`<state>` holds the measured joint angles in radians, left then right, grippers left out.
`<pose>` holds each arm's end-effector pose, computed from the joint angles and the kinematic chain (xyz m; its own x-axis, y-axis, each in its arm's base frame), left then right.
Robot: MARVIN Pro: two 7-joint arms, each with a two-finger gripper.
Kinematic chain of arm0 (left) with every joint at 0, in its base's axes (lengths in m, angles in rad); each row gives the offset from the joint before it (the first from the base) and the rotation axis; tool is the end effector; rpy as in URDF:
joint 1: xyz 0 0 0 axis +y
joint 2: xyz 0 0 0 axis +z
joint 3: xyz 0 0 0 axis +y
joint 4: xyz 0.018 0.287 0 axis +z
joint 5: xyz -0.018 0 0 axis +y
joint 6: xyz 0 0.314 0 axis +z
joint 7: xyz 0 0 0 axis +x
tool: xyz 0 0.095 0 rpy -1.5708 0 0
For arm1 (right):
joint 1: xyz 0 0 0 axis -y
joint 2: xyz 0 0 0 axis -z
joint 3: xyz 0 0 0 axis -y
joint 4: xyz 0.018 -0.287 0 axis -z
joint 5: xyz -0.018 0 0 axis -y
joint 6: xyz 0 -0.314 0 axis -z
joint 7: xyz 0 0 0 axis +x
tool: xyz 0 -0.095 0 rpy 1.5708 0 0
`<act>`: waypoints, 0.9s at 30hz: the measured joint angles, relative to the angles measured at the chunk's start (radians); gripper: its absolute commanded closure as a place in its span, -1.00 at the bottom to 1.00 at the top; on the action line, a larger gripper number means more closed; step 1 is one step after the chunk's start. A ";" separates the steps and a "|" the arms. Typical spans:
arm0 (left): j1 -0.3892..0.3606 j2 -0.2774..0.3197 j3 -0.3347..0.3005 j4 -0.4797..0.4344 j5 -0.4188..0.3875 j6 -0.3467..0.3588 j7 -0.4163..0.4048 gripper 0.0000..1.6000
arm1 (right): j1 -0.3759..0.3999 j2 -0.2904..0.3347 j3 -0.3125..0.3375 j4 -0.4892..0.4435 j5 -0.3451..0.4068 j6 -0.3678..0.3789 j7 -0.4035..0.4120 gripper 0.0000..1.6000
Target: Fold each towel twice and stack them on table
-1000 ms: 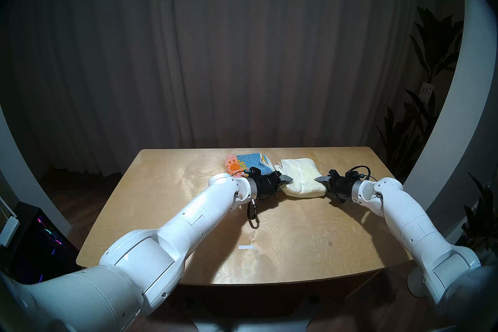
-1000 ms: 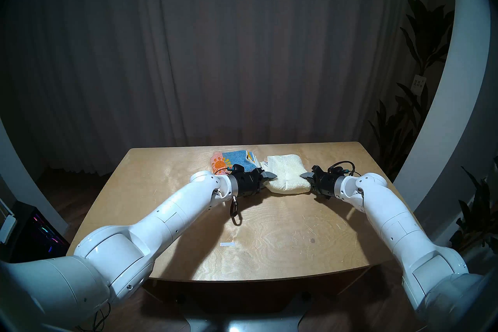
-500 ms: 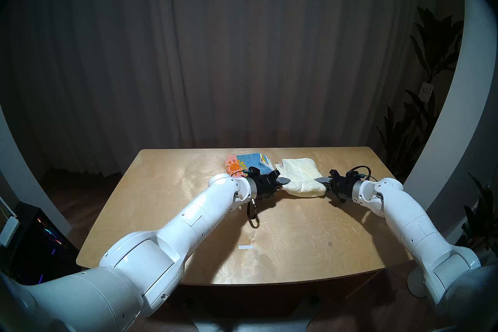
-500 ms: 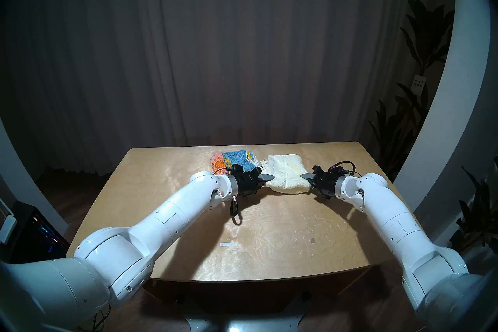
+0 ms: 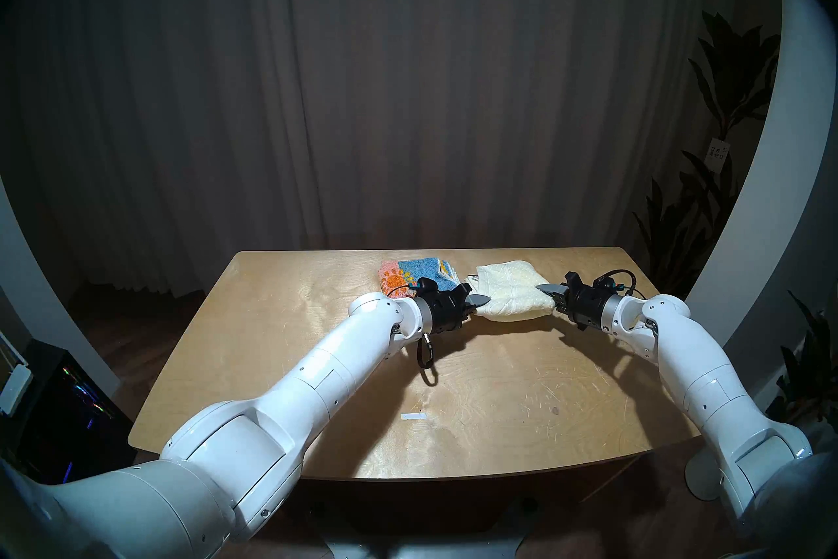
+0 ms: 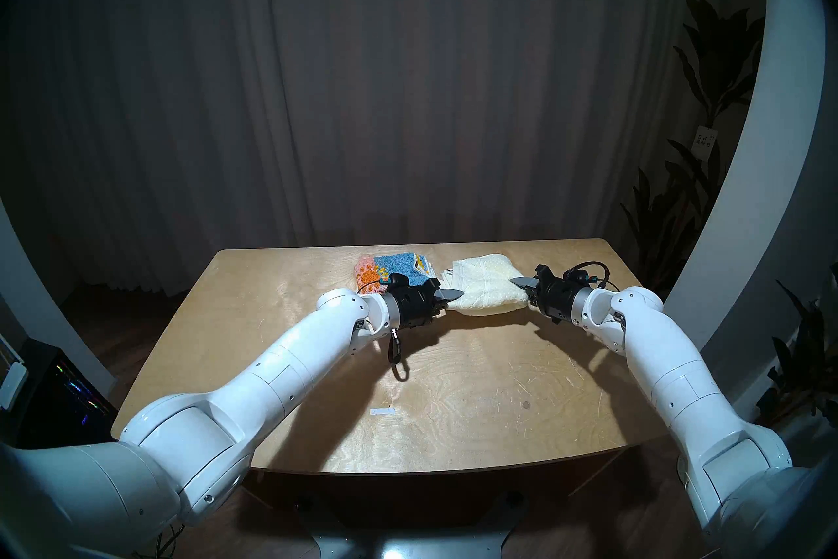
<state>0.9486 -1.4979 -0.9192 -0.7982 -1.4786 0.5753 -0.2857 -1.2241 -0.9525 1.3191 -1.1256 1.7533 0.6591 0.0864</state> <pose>0.5016 -0.1823 -0.3434 0.8701 0.4179 0.2613 -0.1291 -0.3184 0.9391 0.4776 -0.1444 -0.3105 0.6139 -0.7418 0.2698 -0.1015 -0.4131 -0.9050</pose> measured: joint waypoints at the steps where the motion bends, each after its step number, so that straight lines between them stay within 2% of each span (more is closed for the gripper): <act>1: -0.003 -0.003 -0.001 -0.005 0.000 -0.004 0.000 1.00 | 0.000 0.002 0.006 -0.005 0.003 -0.003 0.000 1.00; 18: -0.062 -0.026 -0.013 -0.067 0.026 -0.050 0.010 1.00 | 0.035 0.013 0.058 -0.034 0.022 -0.030 0.002 1.00; 27: -0.067 0.009 -0.040 -0.112 0.052 -0.081 0.018 1.00 | 0.080 -0.020 0.041 -0.038 0.020 -0.034 -0.002 1.00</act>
<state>0.8811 -1.4887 -0.9589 -0.9106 -1.4268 0.4944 -0.2673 -1.1445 -0.9724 1.3599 -1.1633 1.7736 0.6250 0.0843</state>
